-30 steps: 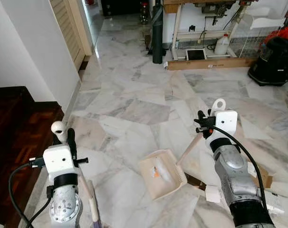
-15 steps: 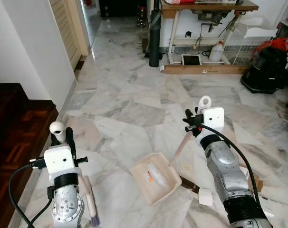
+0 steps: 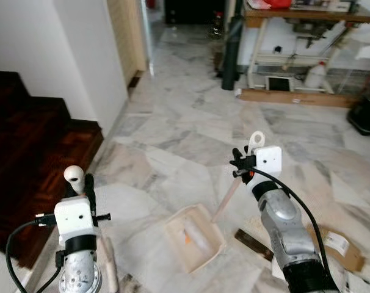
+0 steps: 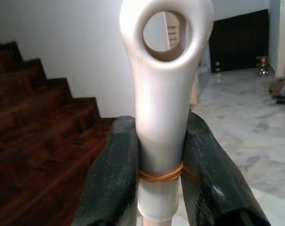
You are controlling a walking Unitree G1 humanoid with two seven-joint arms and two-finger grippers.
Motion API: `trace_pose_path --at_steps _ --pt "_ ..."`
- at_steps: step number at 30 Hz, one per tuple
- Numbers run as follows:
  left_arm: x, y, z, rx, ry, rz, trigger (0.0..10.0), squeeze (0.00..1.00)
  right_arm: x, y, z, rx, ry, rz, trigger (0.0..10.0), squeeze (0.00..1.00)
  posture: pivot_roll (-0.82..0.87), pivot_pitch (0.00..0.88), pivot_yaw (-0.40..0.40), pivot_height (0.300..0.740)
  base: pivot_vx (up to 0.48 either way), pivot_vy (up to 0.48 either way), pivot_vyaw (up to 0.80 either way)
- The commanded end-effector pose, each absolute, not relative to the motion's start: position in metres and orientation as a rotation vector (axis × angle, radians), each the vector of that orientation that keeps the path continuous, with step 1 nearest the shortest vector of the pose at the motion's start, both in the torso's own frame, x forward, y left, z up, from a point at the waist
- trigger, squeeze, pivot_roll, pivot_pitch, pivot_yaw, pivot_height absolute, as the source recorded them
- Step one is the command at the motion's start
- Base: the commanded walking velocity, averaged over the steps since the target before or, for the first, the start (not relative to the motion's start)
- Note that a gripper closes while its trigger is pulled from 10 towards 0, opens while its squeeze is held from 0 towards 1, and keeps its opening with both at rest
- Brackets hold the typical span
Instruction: Sweep floor
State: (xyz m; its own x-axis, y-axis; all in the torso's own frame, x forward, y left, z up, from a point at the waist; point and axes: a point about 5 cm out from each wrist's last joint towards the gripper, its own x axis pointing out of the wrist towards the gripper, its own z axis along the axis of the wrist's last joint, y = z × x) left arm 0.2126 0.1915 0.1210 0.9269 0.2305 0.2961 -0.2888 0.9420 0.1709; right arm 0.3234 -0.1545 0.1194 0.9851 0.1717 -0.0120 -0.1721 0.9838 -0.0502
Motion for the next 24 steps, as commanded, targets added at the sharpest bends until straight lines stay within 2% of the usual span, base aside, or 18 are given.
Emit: trace_pose_path --at_steps 1,5,24 --pt "0.2099 0.1986 0.1303 0.273 -0.302 0.258 10.0 0.00 0.3243 -0.1568 0.1381 -0.063 -0.073 0.159 10.0 0.00 -0.29 0.000 0.054 0.740 0.000 0.000 0.80" --pt "0.2053 0.2076 0.1318 0.289 -0.288 0.280 10.0 0.00 0.3232 -0.1596 0.1388 -0.065 -0.071 0.151 10.0 0.00 -0.27 0.000 0.050 0.740 0.000 0.000 0.80" --pt "0.2009 0.1990 0.1298 0.273 -0.270 0.274 10.0 0.00 0.3225 -0.1557 0.1387 -0.060 -0.063 0.158 10.0 0.00 -0.26 0.000 0.046 0.740 0.000 0.000 0.80"
